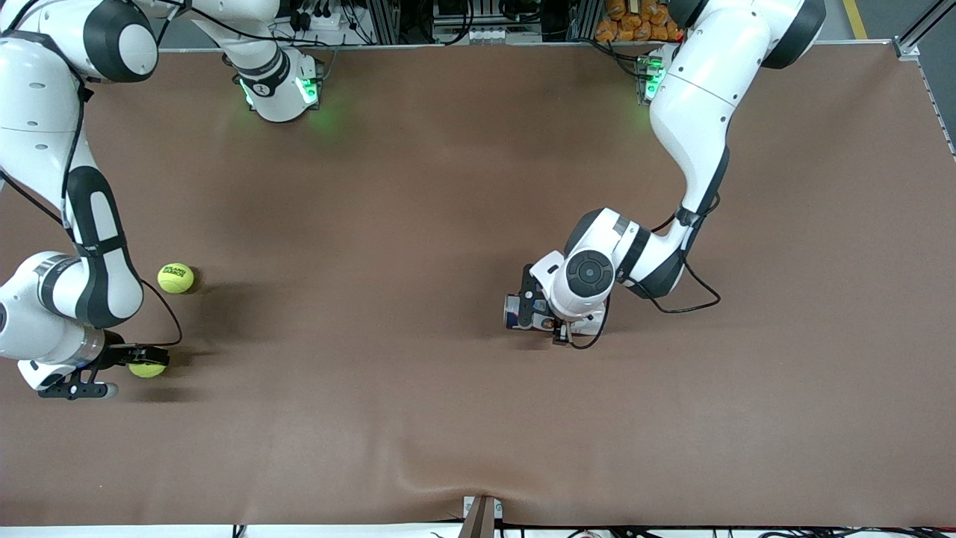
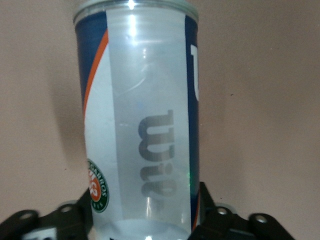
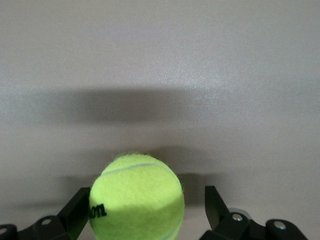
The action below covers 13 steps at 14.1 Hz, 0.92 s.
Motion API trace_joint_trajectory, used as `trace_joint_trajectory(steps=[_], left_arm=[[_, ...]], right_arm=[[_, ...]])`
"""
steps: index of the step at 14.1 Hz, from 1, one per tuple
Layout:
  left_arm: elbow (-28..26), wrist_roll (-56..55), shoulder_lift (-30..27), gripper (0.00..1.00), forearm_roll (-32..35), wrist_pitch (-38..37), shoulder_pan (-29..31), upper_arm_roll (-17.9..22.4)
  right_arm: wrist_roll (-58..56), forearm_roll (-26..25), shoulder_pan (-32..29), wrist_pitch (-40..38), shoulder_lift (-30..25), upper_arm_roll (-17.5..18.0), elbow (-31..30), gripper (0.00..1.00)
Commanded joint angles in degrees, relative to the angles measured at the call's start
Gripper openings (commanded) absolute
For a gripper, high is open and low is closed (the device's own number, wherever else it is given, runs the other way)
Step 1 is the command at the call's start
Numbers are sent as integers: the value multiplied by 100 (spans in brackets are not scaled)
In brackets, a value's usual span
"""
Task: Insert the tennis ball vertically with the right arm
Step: 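Stand the can upright with the left gripper while the right gripper lifts the ball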
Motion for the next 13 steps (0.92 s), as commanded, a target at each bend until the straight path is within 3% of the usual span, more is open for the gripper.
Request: trace_joint_trajectory(steps=[1, 3, 6, 8, 11, 13], left_arm=[[-13, 126, -58, 54, 104, 45, 4, 1], [13, 126, -119, 55, 70, 36, 39, -25], [31, 161, -373, 55, -228, 9, 283, -454], [57, 161, -401, 58, -510, 9, 731, -920], [92, 414, -348, 58, -826, 18, 1715, -1920], [92, 730, -339, 58, -1413, 45, 2059, -2274]], right_arm=[[471, 11, -14, 27, 83, 65, 121, 100], [473, 11, -22, 27, 91, 56, 121, 100], [429, -6, -23, 44, 153, 65, 138, 100], [429, -6, -23, 106, 162, 56, 138, 100], [429, -6, -23, 106, 162, 56, 138, 98], [437, -6, -23, 106, 162, 56, 138, 58]])
